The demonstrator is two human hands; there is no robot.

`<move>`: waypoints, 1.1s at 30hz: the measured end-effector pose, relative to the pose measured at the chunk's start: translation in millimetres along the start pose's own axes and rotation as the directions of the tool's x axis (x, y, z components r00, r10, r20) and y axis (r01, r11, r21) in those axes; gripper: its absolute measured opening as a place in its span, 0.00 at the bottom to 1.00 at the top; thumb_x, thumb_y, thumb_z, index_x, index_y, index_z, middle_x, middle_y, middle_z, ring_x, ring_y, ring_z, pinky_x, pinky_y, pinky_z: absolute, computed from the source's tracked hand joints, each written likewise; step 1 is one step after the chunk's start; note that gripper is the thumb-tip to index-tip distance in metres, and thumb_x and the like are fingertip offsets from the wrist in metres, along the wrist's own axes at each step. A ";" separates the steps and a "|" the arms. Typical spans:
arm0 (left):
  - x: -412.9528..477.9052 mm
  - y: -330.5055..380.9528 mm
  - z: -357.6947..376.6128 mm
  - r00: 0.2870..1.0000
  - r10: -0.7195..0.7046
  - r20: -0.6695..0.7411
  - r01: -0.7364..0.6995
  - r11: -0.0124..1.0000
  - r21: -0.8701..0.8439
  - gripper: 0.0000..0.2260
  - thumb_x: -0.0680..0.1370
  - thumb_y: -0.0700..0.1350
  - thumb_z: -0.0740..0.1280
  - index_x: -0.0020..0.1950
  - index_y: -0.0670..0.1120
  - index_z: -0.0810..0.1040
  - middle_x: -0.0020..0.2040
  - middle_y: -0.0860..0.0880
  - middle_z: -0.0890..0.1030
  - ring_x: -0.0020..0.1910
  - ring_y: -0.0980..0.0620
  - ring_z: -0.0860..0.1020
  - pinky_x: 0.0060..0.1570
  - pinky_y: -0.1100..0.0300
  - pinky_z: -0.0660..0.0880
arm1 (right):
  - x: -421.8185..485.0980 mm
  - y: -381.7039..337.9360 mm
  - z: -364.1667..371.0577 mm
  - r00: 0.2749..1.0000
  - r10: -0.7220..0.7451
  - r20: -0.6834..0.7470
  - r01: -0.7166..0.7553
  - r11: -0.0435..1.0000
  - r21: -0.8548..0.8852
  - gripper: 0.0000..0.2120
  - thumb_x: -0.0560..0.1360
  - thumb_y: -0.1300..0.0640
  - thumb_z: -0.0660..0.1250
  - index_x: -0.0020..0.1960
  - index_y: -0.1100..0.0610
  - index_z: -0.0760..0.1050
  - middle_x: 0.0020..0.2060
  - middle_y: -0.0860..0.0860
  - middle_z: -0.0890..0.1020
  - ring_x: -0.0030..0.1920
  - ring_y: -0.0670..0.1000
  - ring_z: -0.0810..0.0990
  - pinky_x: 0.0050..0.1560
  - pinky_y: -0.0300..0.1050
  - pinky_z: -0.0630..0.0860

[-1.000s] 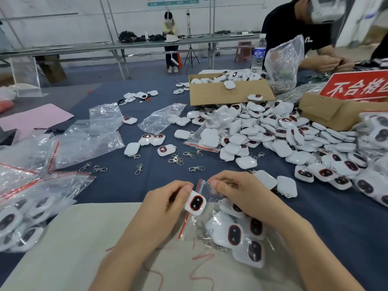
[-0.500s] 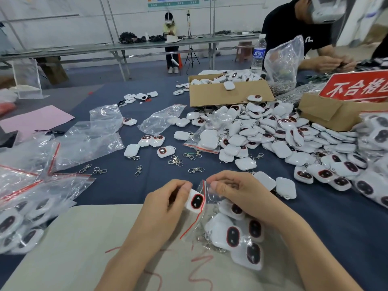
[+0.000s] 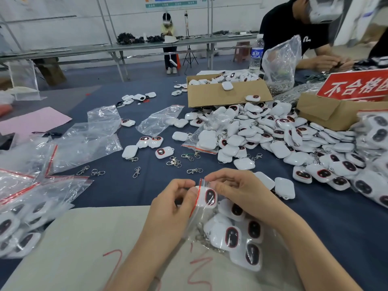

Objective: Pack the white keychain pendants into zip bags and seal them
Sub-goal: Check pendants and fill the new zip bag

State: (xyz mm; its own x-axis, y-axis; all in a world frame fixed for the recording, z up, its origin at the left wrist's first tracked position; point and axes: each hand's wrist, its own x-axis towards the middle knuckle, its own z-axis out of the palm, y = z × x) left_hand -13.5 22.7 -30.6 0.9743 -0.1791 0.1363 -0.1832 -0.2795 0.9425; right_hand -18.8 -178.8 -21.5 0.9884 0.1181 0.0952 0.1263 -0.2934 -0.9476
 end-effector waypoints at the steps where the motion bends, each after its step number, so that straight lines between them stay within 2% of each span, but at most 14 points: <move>1: -1.3 0.3 1.5 1.000 0.002 0.009 -0.002 1.000 0.010 0.02 0.81 0.49 0.69 0.49 0.56 0.80 0.40 0.56 0.85 0.35 0.60 0.78 0.37 0.68 0.72 | -0.3 -0.7 -0.3 1.000 -0.006 -0.002 0.006 1.000 0.005 0.07 0.79 0.52 0.70 0.52 0.41 0.83 0.49 0.43 0.87 0.52 0.44 0.85 0.58 0.42 0.79; 3: -3.1 2.1 2.7 0.999 0.019 0.039 -0.021 0.998 0.055 0.06 0.82 0.46 0.67 0.48 0.55 0.81 0.40 0.57 0.85 0.34 0.63 0.78 0.36 0.72 0.71 | -0.5 -1.9 -0.2 1.000 -0.007 0.000 0.007 1.000 -0.001 0.07 0.79 0.52 0.70 0.52 0.41 0.83 0.48 0.42 0.87 0.51 0.44 0.85 0.56 0.40 0.80; 5: -4.2 5.2 1.5 0.995 0.036 0.096 -0.045 0.995 0.089 0.10 0.83 0.49 0.63 0.47 0.56 0.83 0.41 0.56 0.84 0.40 0.62 0.80 0.39 0.71 0.71 | -0.2 -2.7 0.3 1.000 -0.005 0.000 0.005 1.000 -0.019 0.07 0.78 0.52 0.71 0.52 0.40 0.83 0.48 0.42 0.87 0.51 0.42 0.85 0.55 0.38 0.79; 8: -6.8 8.9 -0.9 0.982 0.056 0.178 -0.078 0.990 0.116 0.12 0.83 0.57 0.59 0.48 0.61 0.83 0.48 0.58 0.81 0.53 0.61 0.76 0.49 0.72 0.69 | -0.7 -3.0 0.0 1.000 -0.006 -0.006 0.006 0.999 -0.038 0.07 0.79 0.52 0.70 0.53 0.40 0.83 0.49 0.40 0.86 0.52 0.41 0.84 0.56 0.38 0.78; 10: -7.9 7.4 -0.1 0.980 0.080 0.185 -0.106 0.985 0.136 0.12 0.80 0.60 0.60 0.52 0.61 0.83 0.49 0.60 0.80 0.57 0.60 0.74 0.55 0.67 0.69 | -1.8 -3.6 -0.7 1.000 -0.008 -0.001 0.008 0.999 -0.036 0.08 0.80 0.52 0.69 0.54 0.40 0.83 0.50 0.40 0.86 0.53 0.41 0.84 0.57 0.39 0.77; 12: -7.9 5.6 2.7 0.985 0.104 0.140 -0.124 0.982 0.145 0.08 0.81 0.55 0.65 0.55 0.58 0.82 0.47 0.58 0.81 0.54 0.56 0.76 0.55 0.59 0.73 | -2.2 -4.3 -0.9 1.000 -0.006 0.011 0.006 1.000 -0.030 0.08 0.81 0.52 0.67 0.55 0.41 0.83 0.51 0.40 0.86 0.54 0.41 0.84 0.57 0.40 0.77; 14: -7.2 5.5 5.0 0.992 0.085 0.093 -0.096 0.988 0.121 0.08 0.81 0.50 0.67 0.59 0.57 0.81 0.48 0.56 0.84 0.50 0.55 0.80 0.53 0.55 0.77 | -2.0 -4.1 -0.4 1.000 0.001 0.014 -0.001 0.999 -0.035 0.09 0.81 0.51 0.66 0.56 0.41 0.83 0.51 0.41 0.86 0.54 0.42 0.84 0.58 0.43 0.78; 17: -7.3 4.9 5.2 0.994 0.092 0.054 -0.099 0.987 0.125 0.07 0.81 0.52 0.67 0.59 0.57 0.76 0.46 0.63 0.85 0.37 0.60 0.79 0.40 0.69 0.73 | -2.0 -2.6 1.1 1.000 0.017 -0.012 -0.017 0.999 -0.036 0.09 0.82 0.51 0.65 0.57 0.41 0.83 0.49 0.41 0.87 0.54 0.41 0.84 0.60 0.46 0.78; 20: -8.1 2.9 2.9 0.991 0.123 0.059 -0.132 0.971 0.201 0.07 0.82 0.52 0.65 0.60 0.60 0.74 0.46 0.67 0.84 0.36 0.63 0.80 0.38 0.74 0.71 | -1.6 -4.6 0.3 0.991 -0.004 -0.136 -0.004 0.999 -0.054 0.08 0.82 0.52 0.65 0.56 0.42 0.82 0.47 0.38 0.87 0.52 0.40 0.84 0.61 0.45 0.78; 24: -5.7 0.8 -1.5 0.986 0.164 0.012 -0.161 0.946 0.283 0.11 0.83 0.51 0.61 0.60 0.68 0.71 0.45 0.67 0.83 0.40 0.59 0.81 0.42 0.67 0.75 | -1.2 -7.1 -11.8 0.892 -0.084 -0.445 0.005 0.984 -0.176 0.08 0.82 0.51 0.65 0.54 0.39 0.81 0.45 0.37 0.86 0.49 0.41 0.83 0.51 0.35 0.77; 25: -3.8 -0.6 -2.0 0.985 0.171 -0.030 -0.156 0.948 0.276 0.11 0.82 0.51 0.61 0.58 0.69 0.72 0.46 0.67 0.83 0.42 0.59 0.82 0.44 0.63 0.77 | -1.7 -4.9 -15.8 0.853 -0.101 -0.512 -0.044 0.963 -0.264 0.09 0.82 0.51 0.64 0.56 0.39 0.80 0.47 0.39 0.86 0.50 0.42 0.81 0.52 0.38 0.76; 27: 0.2 -4.6 -3.1 0.978 0.172 -0.119 -0.140 0.961 0.239 0.10 0.82 0.51 0.61 0.55 0.69 0.73 0.48 0.67 0.82 0.45 0.60 0.83 0.46 0.60 0.79 | -2.6 3.1 -23.0 0.817 -0.122 -0.564 -0.196 0.860 -0.470 0.13 0.82 0.51 0.62 0.65 0.43 0.78 0.58 0.44 0.83 0.59 0.48 0.77 0.61 0.48 0.74; 30: 7.1 -11.7 -5.6 0.971 0.142 -0.191 -0.099 0.971 0.219 0.11 0.83 0.47 0.63 0.54 0.66 0.75 0.48 0.68 0.81 0.48 0.62 0.81 0.46 0.71 0.74 | -4.4 14.3 -28.3 0.861 0.027 -0.509 -0.391 0.674 -0.627 0.22 0.82 0.47 0.60 0.75 0.48 0.68 0.73 0.49 0.71 0.72 0.55 0.67 0.72 0.55 0.65; 33: 14.0 -16.8 -7.8 0.976 0.061 -0.209 -0.023 0.984 0.179 0.09 0.83 0.47 0.62 0.55 0.63 0.77 0.48 0.68 0.82 0.49 0.64 0.81 0.46 0.72 0.72 | -4.6 20.9 -29.3 0.880 0.114 -0.461 -0.436 0.576 -0.691 0.26 0.81 0.41 0.59 0.77 0.47 0.63 0.75 0.49 0.68 0.74 0.55 0.64 0.72 0.53 0.61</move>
State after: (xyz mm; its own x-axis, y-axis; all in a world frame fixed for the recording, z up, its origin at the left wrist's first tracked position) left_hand 4.3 32.3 -42.1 0.9671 0.0057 0.2543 -0.2259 -0.4398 0.8692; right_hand -18.3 -213.3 -32.9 0.9230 -0.3668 0.1165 -0.3005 -0.8761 -0.3770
